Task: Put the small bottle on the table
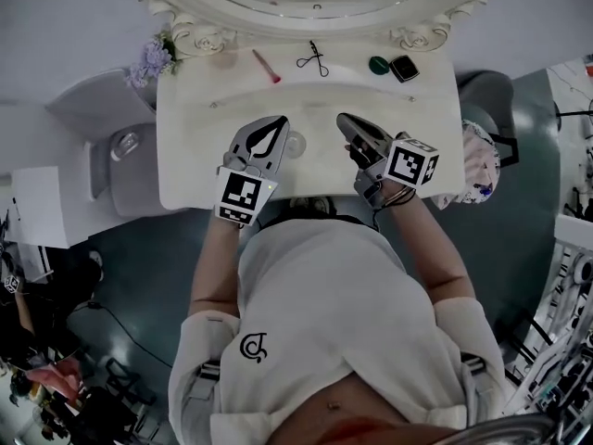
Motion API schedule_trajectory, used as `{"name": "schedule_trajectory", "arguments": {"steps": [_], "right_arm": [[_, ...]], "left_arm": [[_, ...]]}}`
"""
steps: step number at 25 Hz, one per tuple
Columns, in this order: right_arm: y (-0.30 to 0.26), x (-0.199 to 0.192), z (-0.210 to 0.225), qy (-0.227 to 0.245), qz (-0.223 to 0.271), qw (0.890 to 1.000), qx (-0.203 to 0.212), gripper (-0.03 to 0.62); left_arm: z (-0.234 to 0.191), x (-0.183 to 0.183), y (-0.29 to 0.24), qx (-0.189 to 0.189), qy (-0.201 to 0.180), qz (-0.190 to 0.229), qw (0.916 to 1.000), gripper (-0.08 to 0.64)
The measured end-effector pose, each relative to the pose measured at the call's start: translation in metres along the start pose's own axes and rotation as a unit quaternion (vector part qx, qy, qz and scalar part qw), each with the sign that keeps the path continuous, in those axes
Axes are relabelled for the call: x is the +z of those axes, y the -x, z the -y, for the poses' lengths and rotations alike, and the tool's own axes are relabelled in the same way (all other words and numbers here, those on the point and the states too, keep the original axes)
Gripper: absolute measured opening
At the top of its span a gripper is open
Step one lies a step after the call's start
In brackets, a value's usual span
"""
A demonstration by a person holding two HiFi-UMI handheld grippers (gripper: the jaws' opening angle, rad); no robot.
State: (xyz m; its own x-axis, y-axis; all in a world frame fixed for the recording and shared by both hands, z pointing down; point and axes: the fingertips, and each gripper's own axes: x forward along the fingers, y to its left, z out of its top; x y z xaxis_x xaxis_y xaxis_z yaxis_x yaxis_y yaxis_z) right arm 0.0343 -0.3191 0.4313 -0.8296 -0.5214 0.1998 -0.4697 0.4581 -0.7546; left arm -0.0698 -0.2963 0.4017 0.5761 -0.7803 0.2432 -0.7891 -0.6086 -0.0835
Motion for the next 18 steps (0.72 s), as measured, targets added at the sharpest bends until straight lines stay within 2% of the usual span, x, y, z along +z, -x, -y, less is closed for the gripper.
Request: {"name": "schedule_trajectory", "arguments": {"steps": [3, 6, 9, 12, 15, 18], "right_arm": [[0.007, 0.029, -0.015, 0.086, 0.029, 0.996, -0.014, 0.008], [0.01, 0.053, -0.029, 0.16, 0.054, 0.985, -0.027, 0.008], [0.015, 0.069, -0.039, 0.231, 0.074, 0.969, -0.041, 0.008], [0.017, 0.082, -0.045, 0.302, 0.093, 0.947, -0.058, 0.008], [0.019, 0.09, -0.045, 0.334, 0.108, 0.933, -0.074, 0.008], [0.02, 0.097, -0.042, 0.335, 0.124, 0.93, -0.091, 0.008]], "left_arm": [[-0.014, 0.017, 0.003, 0.027, -0.001, -0.001, 0.9996, 0.014], [-0.024, 0.034, 0.007, 0.04, 0.008, 0.011, 0.9991, 0.014], [-0.032, 0.048, 0.014, 0.048, 0.012, 0.02, 0.9986, 0.014], [-0.045, 0.057, 0.019, 0.064, 0.019, 0.025, 0.9975, 0.014], [-0.057, 0.066, 0.023, 0.081, 0.028, 0.033, 0.9958, 0.014], [-0.066, 0.07, 0.025, 0.092, 0.031, 0.037, 0.9945, 0.014]]}}
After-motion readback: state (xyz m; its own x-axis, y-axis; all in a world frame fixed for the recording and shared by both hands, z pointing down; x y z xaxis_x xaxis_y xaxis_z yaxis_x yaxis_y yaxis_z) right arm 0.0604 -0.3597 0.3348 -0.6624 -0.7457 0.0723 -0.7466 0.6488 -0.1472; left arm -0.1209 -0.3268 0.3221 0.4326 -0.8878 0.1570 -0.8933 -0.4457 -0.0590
